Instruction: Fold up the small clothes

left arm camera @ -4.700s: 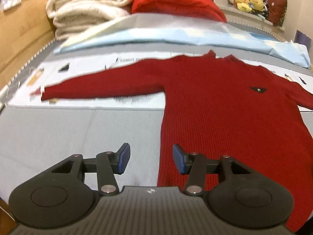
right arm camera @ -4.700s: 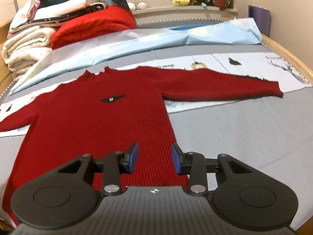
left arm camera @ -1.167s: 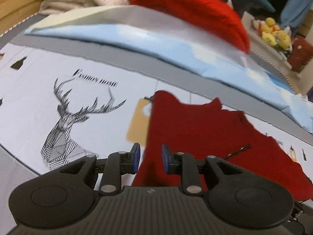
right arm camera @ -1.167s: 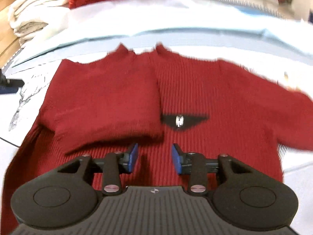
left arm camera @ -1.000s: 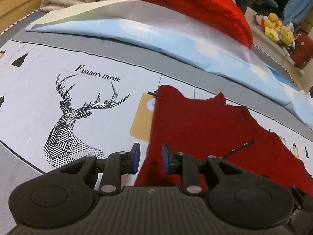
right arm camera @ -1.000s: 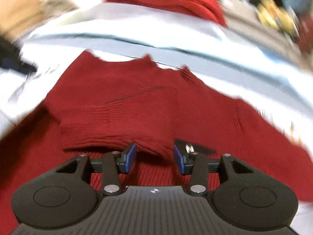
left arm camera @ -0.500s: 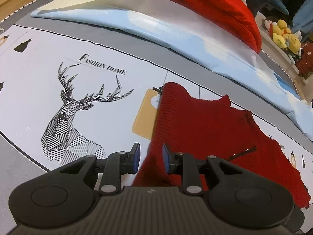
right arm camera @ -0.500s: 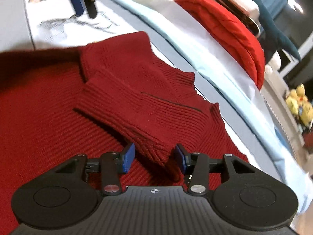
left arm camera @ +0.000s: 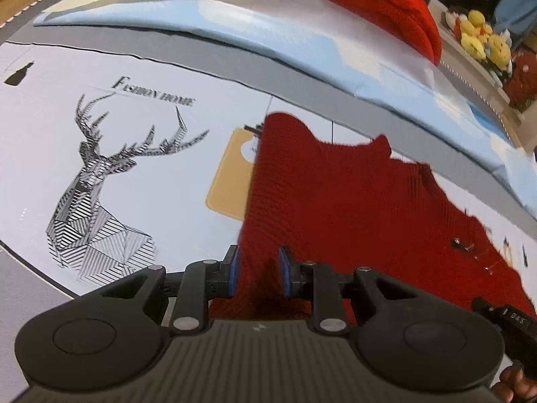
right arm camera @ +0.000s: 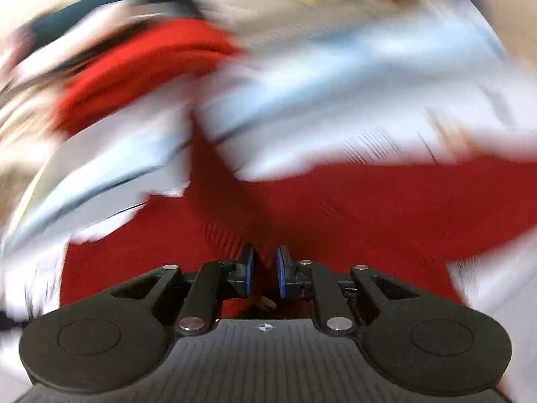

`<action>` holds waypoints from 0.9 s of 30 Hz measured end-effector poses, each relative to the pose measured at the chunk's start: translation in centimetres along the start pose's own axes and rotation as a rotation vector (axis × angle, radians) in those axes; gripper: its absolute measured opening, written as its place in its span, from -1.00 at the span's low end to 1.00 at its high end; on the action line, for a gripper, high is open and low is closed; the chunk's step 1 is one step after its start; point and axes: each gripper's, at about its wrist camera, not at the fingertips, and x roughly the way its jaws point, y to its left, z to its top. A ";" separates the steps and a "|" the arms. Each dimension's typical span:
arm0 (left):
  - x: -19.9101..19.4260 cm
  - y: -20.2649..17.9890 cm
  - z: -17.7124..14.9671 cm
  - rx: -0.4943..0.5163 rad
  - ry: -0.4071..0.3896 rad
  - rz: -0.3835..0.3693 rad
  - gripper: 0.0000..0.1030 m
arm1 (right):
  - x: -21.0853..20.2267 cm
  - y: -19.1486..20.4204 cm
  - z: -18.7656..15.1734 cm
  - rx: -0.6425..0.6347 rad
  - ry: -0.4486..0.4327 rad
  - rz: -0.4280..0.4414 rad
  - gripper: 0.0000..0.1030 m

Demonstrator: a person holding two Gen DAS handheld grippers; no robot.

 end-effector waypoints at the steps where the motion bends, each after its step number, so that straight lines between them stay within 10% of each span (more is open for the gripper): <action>1: 0.3 -0.1 -0.1 0.006 0.008 0.007 -0.49 | 0.7 -1.2 0.0 0.066 0.046 -0.012 -0.55; 9: 2.5 0.3 -0.7 0.025 0.047 0.036 -0.47 | 1.9 -3.9 0.7 0.218 0.091 0.067 -0.70; 14: 2.0 -0.8 -0.8 0.079 0.015 0.084 -0.40 | -0.7 -2.6 2.1 0.152 -0.061 0.148 -0.84; 18: 2.0 -2.0 -1.2 0.131 0.006 0.065 -0.40 | 1.8 -4.7 1.7 0.224 0.119 -0.003 -0.79; 27: 1.9 -2.5 -1.4 0.127 0.017 0.078 -0.40 | -1.8 -7.6 4.6 0.196 -0.072 -0.062 -0.65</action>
